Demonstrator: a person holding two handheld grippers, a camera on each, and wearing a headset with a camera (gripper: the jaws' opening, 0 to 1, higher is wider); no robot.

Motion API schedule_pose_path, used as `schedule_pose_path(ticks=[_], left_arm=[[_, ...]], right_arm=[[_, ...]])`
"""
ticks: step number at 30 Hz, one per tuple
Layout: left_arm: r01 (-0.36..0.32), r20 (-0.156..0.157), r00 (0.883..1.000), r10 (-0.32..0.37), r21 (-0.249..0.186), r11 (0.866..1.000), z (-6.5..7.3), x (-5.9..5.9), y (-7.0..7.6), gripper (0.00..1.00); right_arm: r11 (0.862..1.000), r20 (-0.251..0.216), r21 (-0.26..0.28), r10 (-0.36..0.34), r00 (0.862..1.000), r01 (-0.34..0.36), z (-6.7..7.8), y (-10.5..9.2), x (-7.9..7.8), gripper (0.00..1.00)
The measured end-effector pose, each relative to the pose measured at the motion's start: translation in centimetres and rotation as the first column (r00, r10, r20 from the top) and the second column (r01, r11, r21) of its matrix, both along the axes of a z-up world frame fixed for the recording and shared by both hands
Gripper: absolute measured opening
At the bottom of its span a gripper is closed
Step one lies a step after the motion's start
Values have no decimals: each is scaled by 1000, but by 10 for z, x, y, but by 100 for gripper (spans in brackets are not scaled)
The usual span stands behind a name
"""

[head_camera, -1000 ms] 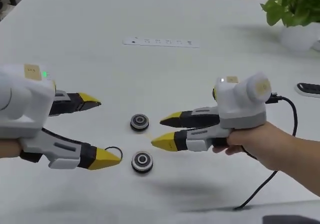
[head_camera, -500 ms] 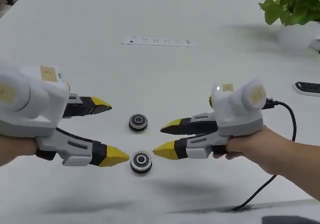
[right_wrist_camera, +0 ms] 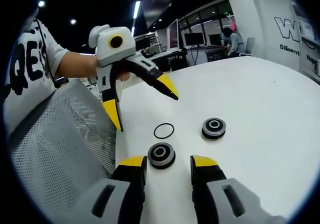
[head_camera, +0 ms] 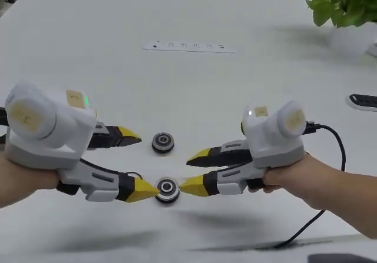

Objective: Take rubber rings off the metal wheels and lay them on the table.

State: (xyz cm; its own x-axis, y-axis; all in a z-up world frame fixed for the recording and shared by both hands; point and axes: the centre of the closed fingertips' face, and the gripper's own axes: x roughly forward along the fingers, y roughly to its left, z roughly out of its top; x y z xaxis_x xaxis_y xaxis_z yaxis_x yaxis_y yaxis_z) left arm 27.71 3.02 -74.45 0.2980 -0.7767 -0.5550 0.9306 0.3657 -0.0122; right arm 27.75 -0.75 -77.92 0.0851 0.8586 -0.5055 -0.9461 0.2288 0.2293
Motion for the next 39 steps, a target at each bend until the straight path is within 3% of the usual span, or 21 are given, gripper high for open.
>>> schedule_pose_path(ticks=[19, 39], left_arm=[[46, -51, 998, -45, 10, 999, -21, -8, -15, 47], [84, -69, 994, -81, 39, 996, -36, -14, -25, 30]], right_arm=[[998, -18, -32, 52, 998, -52, -20, 4, -10, 27], [996, -6, -46, 71, 997, -71, -28, 7, -11, 19]])
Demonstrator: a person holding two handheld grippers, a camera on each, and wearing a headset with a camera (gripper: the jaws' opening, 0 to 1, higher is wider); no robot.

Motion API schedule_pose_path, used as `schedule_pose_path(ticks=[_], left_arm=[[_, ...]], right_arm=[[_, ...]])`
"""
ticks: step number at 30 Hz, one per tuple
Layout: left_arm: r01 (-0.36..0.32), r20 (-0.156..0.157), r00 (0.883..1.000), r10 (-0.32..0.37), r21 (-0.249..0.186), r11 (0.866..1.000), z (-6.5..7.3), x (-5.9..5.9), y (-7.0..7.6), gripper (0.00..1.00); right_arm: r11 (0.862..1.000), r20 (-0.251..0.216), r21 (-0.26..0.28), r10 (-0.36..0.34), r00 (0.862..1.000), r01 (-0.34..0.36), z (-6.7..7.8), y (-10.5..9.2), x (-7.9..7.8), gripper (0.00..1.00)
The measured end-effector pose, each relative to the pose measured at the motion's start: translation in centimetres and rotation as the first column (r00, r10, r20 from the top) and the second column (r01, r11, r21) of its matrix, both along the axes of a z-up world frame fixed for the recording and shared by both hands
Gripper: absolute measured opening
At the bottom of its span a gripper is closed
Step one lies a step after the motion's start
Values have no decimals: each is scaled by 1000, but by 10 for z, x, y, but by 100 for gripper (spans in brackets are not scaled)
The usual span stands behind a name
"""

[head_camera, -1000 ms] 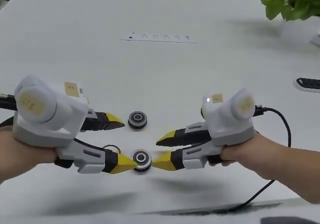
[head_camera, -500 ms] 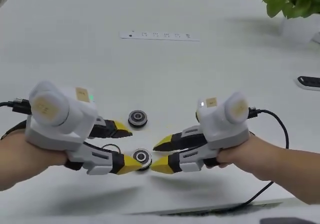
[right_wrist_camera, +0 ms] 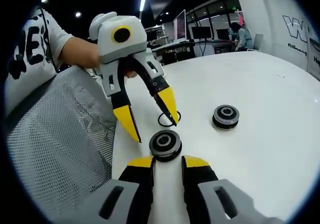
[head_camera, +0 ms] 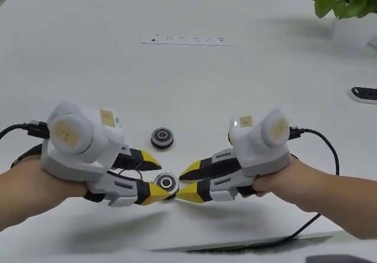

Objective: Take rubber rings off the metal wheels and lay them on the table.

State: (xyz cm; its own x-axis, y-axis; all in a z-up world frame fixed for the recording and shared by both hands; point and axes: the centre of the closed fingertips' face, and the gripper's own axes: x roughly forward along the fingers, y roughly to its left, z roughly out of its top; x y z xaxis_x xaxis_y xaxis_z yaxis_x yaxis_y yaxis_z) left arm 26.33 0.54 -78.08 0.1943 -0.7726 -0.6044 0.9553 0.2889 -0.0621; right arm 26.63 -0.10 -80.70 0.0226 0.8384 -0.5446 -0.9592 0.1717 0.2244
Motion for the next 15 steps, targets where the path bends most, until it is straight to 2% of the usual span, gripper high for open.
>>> schedule_pose_path(ticks=[9, 15], left_arm=[[7, 1, 1000, -7, 13, 1000, -6, 2, -1, 24], [20, 13, 1000, -20, 28, 999, -10, 2, -2, 19]], right_arm=[[1000, 2, -1, -1, 1000, 1, -1, 0, 1, 16], [1000, 3, 4, 2, 1000, -2, -2, 1, 1, 15]])
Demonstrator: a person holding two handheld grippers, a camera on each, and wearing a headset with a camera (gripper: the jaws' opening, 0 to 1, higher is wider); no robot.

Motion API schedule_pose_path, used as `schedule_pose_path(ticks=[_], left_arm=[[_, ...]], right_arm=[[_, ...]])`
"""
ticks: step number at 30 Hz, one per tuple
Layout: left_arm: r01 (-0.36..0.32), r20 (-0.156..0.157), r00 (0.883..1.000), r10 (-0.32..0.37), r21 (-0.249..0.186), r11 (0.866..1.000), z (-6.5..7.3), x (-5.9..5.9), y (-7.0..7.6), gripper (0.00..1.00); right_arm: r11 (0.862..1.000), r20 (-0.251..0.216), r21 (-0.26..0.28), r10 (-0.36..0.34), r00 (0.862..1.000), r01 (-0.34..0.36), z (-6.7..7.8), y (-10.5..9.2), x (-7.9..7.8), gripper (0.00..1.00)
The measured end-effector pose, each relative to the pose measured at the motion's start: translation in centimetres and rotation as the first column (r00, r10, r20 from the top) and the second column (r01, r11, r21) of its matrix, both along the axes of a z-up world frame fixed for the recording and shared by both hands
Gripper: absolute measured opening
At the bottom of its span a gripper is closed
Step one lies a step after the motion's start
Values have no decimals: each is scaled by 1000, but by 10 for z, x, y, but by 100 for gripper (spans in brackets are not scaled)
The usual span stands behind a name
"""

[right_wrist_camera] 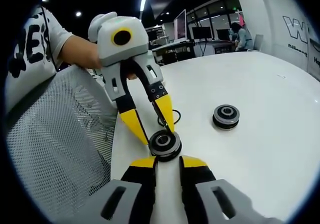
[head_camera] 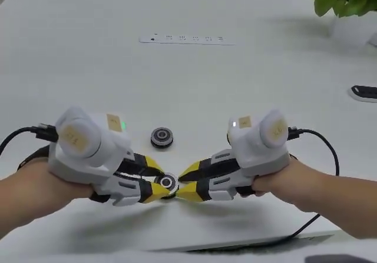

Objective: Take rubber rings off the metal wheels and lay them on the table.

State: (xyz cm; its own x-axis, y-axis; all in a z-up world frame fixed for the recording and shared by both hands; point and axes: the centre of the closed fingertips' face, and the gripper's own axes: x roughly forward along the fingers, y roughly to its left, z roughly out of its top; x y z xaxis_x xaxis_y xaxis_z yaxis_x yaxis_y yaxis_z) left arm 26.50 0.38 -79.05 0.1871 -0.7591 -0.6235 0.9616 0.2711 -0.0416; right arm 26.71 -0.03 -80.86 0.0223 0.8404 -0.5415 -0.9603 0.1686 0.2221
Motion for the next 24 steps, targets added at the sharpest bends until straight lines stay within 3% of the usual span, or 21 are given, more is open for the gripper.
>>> schedule_pose_path(ticks=[15, 24], left_arm=[[-11, 40, 999, 11, 5, 1000, -2, 4, 0, 14], [-21, 45, 999, 21, 3, 1000, -1, 3, 0, 14]], right_arm=[[1000, 10, -2, 5, 1000, -5, -1, 1, 0, 10], [1000, 17, -12, 4, 1000, -4, -1, 1, -1, 9]])
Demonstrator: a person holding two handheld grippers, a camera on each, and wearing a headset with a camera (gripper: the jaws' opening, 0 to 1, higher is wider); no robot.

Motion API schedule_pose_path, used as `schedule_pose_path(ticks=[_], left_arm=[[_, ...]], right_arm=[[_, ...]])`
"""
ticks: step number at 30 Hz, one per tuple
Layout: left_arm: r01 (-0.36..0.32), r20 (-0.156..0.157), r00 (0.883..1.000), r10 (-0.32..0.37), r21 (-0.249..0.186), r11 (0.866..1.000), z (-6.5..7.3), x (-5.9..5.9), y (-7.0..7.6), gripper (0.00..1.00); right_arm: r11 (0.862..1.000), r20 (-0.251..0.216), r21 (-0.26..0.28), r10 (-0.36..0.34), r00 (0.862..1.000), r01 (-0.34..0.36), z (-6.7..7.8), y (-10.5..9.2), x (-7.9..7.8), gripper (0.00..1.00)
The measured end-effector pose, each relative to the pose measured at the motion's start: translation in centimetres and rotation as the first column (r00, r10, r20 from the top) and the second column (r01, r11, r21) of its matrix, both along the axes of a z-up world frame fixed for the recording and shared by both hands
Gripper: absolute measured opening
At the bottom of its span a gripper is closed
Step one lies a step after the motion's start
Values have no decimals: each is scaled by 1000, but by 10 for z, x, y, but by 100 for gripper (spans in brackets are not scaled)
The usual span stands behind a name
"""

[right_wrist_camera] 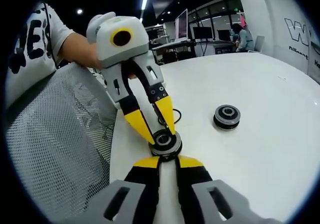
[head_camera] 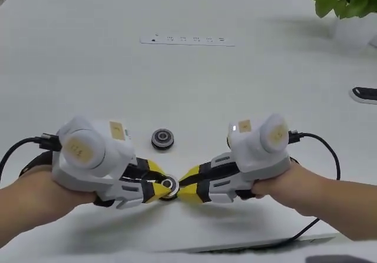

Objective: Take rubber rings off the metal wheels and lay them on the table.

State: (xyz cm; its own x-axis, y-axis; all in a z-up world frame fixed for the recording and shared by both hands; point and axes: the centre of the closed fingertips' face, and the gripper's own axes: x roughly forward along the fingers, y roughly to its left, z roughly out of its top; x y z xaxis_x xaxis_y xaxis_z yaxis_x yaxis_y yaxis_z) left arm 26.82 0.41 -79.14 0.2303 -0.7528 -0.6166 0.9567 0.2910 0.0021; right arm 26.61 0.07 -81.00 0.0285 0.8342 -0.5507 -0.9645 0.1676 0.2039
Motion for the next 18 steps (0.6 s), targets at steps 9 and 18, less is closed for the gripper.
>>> schedule_pose_path(ticks=[9, 18], left_arm=[[-5, 1, 1000, 5, 2, 1000, -1, 0, -1, 14], [-10, 10, 1000, 10, 6, 1000, -1, -1, -2, 14]], right_arm=[[1000, -12, -1, -8, 1000, 8, -1, -1, 0, 6], [999, -45, -4, -42, 998, 42, -2, -2, 2, 0]])
